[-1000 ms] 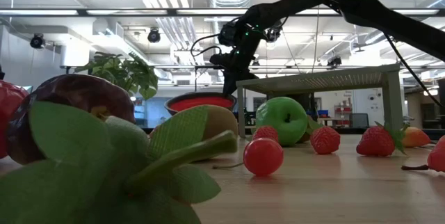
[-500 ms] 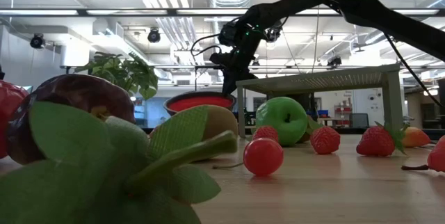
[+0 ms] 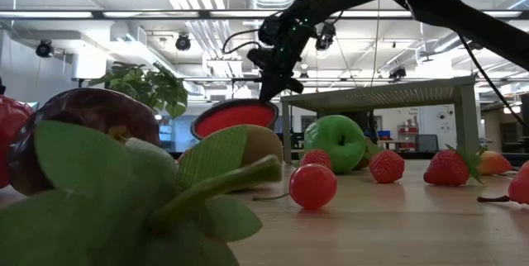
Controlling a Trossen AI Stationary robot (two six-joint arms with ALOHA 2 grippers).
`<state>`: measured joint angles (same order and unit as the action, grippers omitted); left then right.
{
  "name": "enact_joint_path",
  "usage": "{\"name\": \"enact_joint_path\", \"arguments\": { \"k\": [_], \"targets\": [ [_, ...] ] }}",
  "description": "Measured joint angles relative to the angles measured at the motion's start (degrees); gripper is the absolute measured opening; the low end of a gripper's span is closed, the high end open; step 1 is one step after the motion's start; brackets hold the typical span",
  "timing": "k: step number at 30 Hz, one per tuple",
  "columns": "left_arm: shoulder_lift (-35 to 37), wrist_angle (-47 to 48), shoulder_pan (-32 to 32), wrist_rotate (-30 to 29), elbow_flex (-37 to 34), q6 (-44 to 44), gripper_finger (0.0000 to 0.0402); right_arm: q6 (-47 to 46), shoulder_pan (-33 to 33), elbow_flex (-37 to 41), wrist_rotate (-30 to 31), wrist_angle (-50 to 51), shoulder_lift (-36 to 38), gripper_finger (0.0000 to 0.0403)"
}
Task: Pick & Place Fruit
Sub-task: Put the red strainer bowl on the shelf
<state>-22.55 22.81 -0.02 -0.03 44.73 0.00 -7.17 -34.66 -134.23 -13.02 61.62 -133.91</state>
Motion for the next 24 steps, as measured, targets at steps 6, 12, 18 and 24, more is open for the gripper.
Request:
{"name": "enact_joint_path", "arguments": {
  "k": [6, 12, 18, 24],
  "targets": [
    [0.0, 0.0, 0.0, 0.0, 0.0, 0.0, 0.0046, 0.4, 0.6, 0.0, 0.5, 0.2, 0.8, 0.0012],
    [0.0, 0.0, 0.0, 0.0, 0.0, 0.0, 0.0046, 0.4, 1.3, 0.0, 0.5, 0.4, 1.7, 0.0012],
    [0.0, 0.0, 0.0, 0.0, 0.0, 0.0, 0.0046, 0.4, 1.6, 0.0, -1.2, 0.1, 2.2, 0.0011],
    [0.0, 0.0, 0.0, 0.0, 0.0, 0.0, 0.0046, 0.3, 2.2, 0.0, -2.4, 0.0, 3.0, 0.0011]
  ]
}}
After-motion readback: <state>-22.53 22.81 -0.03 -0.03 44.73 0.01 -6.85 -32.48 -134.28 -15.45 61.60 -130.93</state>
